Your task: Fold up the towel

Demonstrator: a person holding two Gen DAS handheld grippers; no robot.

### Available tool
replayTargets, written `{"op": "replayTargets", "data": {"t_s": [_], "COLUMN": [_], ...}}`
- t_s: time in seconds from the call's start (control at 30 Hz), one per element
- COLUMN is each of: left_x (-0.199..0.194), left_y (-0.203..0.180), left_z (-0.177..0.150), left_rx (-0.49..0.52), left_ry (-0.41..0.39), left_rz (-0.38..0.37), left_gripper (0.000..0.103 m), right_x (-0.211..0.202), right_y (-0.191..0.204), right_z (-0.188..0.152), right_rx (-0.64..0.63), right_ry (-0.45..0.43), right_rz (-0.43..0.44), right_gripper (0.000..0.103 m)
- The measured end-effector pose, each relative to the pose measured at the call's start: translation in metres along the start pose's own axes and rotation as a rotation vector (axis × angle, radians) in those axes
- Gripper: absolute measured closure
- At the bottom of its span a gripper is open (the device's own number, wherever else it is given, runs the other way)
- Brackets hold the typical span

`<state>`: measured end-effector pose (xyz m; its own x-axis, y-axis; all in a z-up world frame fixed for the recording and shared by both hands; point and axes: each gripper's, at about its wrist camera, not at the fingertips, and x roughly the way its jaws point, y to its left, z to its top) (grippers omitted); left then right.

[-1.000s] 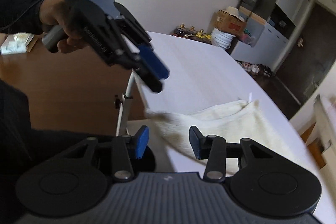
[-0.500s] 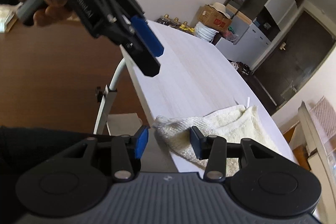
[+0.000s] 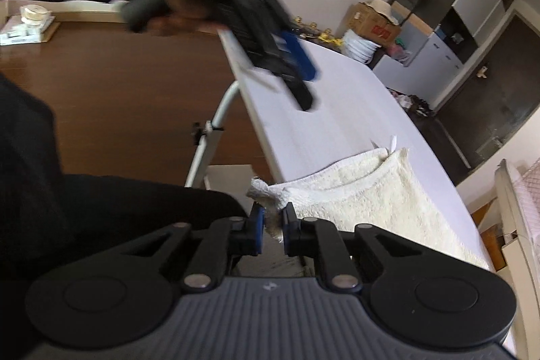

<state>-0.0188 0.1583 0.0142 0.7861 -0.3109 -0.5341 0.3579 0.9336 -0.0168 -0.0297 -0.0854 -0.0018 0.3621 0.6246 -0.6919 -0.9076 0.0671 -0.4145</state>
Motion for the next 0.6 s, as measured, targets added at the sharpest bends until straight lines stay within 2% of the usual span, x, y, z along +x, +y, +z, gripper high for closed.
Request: {"op": "replayTargets", "data": {"t_s": [0.2, 0.27, 0.43, 0.6], "left_x": [0.041, 0.059, 0.084, 0.094], "left_y": [0.014, 0.022, 0.030, 0.035], "left_z": [0.034, 0.047, 0.052, 0.045], "left_rx": [0.083, 0.113, 0.178, 0.252], "left_ry": [0.017, 0.037, 0.101, 0.164], "left_rz": [-0.034, -0.066, -0.086, -0.130], "left_gripper": [0.038, 0.038, 0.037, 0.038], "right_x": [-0.022, -0.028, -0.038, -0.058], "right_y": [0.003, 0.002, -0.009, -0.036], "right_z": [-0.011, -0.013, -0.014, -0.016], "right_rx": [0.024, 0.028, 0.056, 0.205], "right_ry": [-0.030, -0.039, -0.072, -0.160], "right_rz": [0.067, 0.081, 0.127, 0.230], "right_gripper": [0.091, 0.091, 0.091, 0.092]}}
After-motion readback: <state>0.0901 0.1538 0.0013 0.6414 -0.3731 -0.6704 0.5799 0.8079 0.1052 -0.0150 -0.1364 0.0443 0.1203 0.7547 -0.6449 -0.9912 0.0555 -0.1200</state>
